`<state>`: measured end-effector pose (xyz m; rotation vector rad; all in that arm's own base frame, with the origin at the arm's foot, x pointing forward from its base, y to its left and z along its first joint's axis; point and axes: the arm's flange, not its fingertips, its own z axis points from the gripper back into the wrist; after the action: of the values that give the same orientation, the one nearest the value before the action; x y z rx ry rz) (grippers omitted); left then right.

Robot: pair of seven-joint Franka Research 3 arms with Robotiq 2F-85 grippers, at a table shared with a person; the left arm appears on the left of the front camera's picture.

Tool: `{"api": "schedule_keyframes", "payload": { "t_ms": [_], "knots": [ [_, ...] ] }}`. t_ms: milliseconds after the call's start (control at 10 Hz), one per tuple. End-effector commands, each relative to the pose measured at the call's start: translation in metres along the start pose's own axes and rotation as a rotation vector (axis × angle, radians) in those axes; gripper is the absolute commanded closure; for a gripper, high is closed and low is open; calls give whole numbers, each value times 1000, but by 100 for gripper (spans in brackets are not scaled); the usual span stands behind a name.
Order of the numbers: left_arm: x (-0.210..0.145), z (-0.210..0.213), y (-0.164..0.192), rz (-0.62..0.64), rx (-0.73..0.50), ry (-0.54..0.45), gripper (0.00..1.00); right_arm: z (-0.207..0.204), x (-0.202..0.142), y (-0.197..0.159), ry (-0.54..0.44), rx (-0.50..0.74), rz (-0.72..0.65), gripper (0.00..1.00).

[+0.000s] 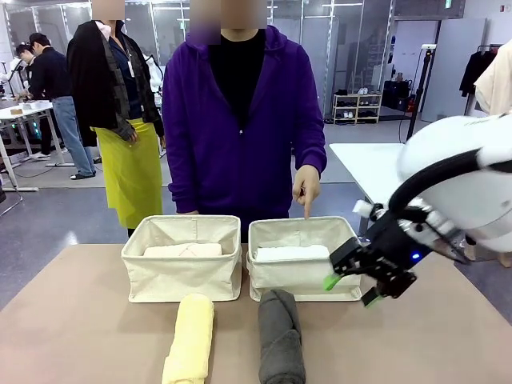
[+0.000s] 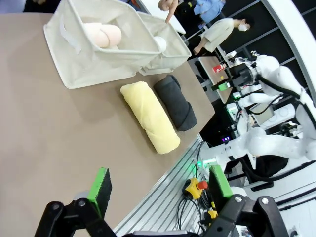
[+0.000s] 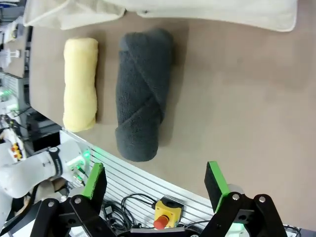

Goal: Divide the towels into two baskets.
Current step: Pick up one hotel-folded towel from the bottom of the table and place it in the Fabric basket indicated by the person.

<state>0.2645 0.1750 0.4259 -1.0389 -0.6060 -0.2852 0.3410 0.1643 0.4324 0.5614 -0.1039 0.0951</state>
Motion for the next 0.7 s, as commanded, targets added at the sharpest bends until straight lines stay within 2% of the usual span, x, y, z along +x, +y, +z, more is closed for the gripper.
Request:
{"api": "schedule_keyframes", "payload": {
  "t_ms": [0,600],
  "knots": [
    [0,3,-1,-6,3,4,0,-44,-48,-3,-49,-44,-64,0],
    [0,3,-1,-6,3,4,0,-115,-36,18,-54,-157,-71,0]
  ]
}}
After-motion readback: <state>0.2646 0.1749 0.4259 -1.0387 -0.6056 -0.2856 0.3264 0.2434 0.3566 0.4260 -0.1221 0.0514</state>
